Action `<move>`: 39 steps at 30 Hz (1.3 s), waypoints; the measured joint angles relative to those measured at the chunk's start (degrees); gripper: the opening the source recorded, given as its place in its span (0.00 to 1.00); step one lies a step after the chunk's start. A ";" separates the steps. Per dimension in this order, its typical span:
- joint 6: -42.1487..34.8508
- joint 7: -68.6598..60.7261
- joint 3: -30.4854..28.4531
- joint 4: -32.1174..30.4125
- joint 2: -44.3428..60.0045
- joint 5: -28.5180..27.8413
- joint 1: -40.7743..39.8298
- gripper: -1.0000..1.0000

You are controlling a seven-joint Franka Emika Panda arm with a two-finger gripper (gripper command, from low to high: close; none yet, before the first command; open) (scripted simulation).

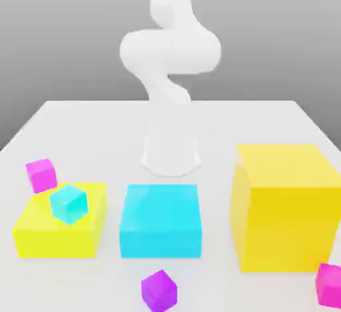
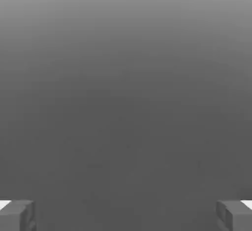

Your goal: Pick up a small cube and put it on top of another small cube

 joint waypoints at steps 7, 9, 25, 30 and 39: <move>5.83 15.49 6.04 -2.58 14.91 -4.31 -7.18 0.50; 7.45 19.96 7.34 -3.30 19.09 -5.71 -8.79 0.50; 21.10 49.72 9.03 -9.32 51.37 -8.62 -12.42 0.50; 27.98 53.62 6.95 -8.71 61.35 -9.05 -10.66 0.50; 31.08 54.69 5.02 -7.92 65.24 -10.32 -9.01 0.00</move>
